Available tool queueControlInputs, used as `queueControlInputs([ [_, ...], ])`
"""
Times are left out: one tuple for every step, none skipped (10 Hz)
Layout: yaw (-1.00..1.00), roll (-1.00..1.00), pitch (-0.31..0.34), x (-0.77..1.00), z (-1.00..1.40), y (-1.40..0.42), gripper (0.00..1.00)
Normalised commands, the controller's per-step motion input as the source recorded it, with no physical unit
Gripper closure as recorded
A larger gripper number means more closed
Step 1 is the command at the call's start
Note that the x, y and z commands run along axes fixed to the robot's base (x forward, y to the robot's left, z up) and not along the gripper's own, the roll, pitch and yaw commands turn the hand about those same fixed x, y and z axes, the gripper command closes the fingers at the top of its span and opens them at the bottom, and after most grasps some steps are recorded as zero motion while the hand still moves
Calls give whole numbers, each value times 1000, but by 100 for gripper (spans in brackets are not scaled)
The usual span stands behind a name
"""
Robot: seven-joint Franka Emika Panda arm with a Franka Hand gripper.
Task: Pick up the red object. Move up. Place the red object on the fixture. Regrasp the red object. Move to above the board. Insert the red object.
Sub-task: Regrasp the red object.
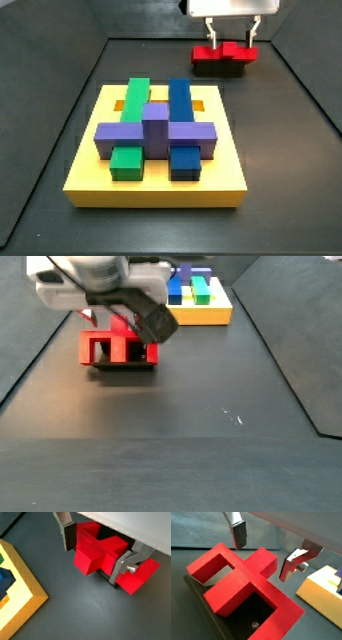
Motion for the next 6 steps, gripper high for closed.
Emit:
queueControlInputs([
  [211,794,-157,-63,169,-120,0],
  [211,703,-157,0,180,-103,0],
  [226,760,-131,29,180,-94,0],
  [197,960,-54,6,209,-186,0],
  [149,1000,0,0,211,-263,0],
  [74,1000,29,-80,177,-286,0],
])
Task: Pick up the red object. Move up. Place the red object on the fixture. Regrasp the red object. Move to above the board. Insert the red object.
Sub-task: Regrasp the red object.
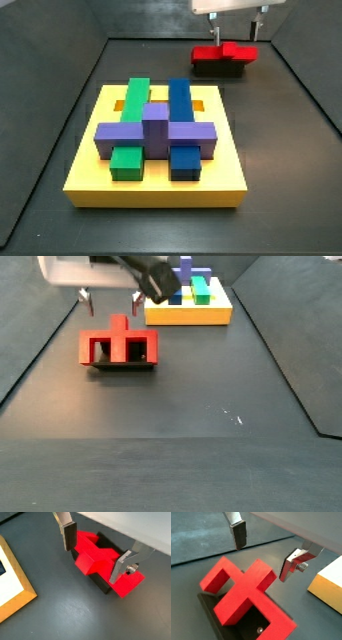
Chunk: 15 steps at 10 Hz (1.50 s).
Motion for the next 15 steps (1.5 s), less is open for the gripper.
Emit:
queueControlInputs([
  [11,1000,197,-146,183,-323,0],
  [0,1000,391,-60,183,-251,0],
  [-154,1000,434,0,174,-174,0],
  [-271,1000,277,9,17,-71,0],
  [-166,1000,63,151,-23,-194,0],
  [-180,1000,57,123,0,-134,0],
  [-160,1000,0,134,0,-109,0],
  [-180,1000,6,97,-69,0,0],
  [-151,1000,123,23,-86,20,0],
  [-80,949,154,11,-266,191,0],
  [-3,886,137,26,-329,237,0],
  [0,849,143,6,-309,223,0],
  [6,869,237,20,-206,0,0],
  [0,1000,471,177,0,-489,0],
  [54,1000,329,343,-63,-180,0],
])
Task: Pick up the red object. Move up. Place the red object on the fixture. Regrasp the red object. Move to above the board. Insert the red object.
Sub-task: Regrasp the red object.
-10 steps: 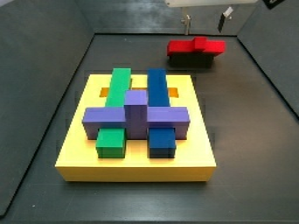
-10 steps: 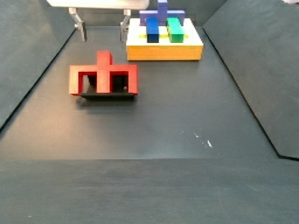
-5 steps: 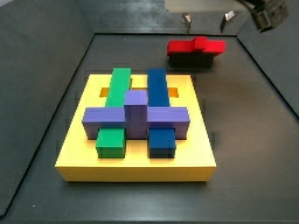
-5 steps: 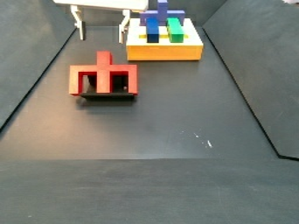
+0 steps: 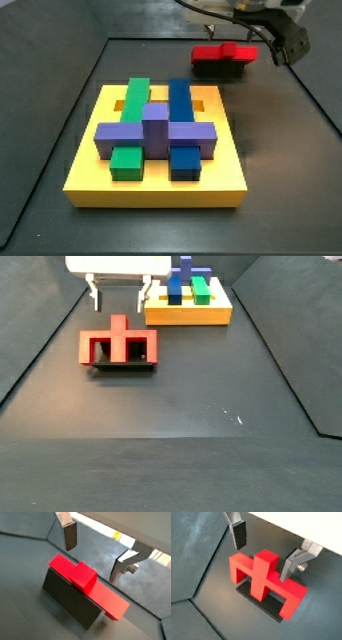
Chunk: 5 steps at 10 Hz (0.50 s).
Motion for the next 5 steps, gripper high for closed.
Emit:
queueControlInputs([
  [77,963,249,297,-34,0,0],
  [77,969,194,206,-77,14,0],
  [77,866,114,157,-131,83,0],
  [97,769,54,191,-163,66,0],
  [163,634,14,166,-149,0,0],
])
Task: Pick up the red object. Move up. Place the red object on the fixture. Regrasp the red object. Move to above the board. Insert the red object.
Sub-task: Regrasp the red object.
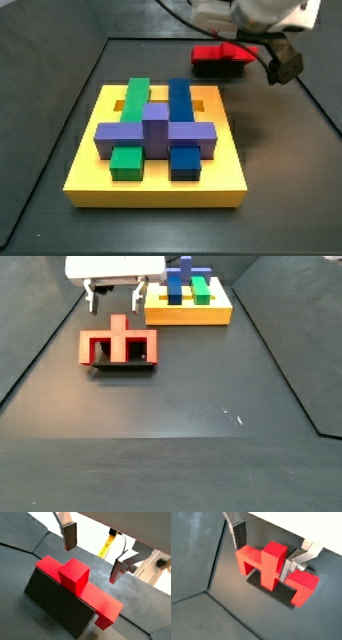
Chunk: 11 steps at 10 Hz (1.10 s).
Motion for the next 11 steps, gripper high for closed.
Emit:
queueControlInputs([
  [109,391,0,0,-166,-57,0],
  [40,0,-23,-134,-169,0,0],
  [63,-186,-154,-106,-166,0,0],
  [109,-289,-191,-43,-77,0,0],
  [134,-314,-231,0,-14,0,0],
  [157,-271,-294,57,-40,-49,0],
  [183,-263,-297,103,-83,-29,0],
  [131,-131,-249,23,-206,-23,0],
  [111,0,-149,-9,-243,-29,0],
  [151,-37,-197,-20,-237,0,0],
  [169,-34,-183,0,-257,0,0],
])
